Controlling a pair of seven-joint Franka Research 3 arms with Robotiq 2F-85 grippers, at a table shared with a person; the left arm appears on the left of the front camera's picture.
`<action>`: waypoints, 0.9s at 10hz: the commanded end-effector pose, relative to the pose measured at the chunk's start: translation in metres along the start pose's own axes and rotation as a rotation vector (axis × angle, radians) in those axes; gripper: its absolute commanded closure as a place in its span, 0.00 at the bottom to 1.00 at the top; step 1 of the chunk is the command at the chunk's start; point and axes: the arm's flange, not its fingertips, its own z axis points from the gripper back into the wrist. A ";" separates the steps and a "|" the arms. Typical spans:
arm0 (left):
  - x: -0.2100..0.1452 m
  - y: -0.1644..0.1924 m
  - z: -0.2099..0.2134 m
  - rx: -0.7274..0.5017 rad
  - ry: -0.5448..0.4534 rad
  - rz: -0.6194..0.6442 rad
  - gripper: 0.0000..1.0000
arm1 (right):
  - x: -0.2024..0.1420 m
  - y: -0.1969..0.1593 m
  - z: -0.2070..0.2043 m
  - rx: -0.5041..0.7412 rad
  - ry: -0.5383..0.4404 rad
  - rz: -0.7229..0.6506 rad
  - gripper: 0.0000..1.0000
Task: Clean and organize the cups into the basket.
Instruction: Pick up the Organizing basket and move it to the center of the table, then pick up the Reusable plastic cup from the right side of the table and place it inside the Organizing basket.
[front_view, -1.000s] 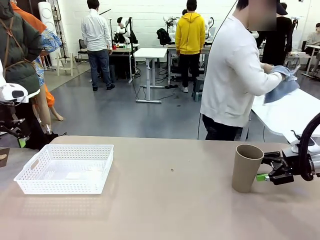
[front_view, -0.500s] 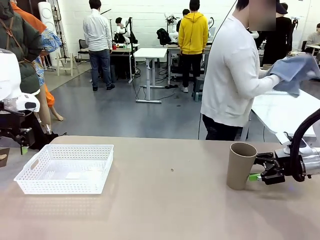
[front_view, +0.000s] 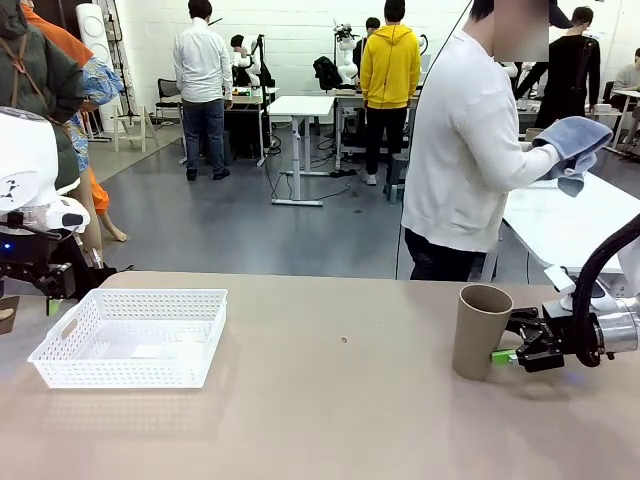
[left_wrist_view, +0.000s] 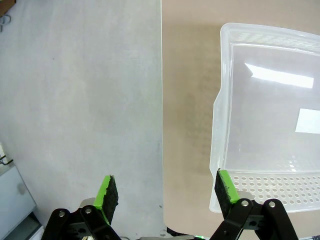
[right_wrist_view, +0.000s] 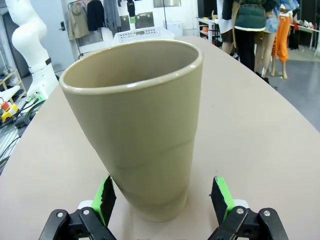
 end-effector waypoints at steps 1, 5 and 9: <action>0.004 0.000 0.002 0.030 0.021 0.011 0.00 | -0.001 -0.004 -0.009 0.041 -0.026 0.046 0.00; 0.008 0.002 0.000 -0.007 0.025 0.016 0.00 | -0.002 0.001 -0.034 0.112 -0.035 0.058 0.00; 0.010 0.002 0.001 -0.064 -0.007 0.023 0.00 | -0.006 0.001 -0.054 0.151 -0.022 0.053 0.00</action>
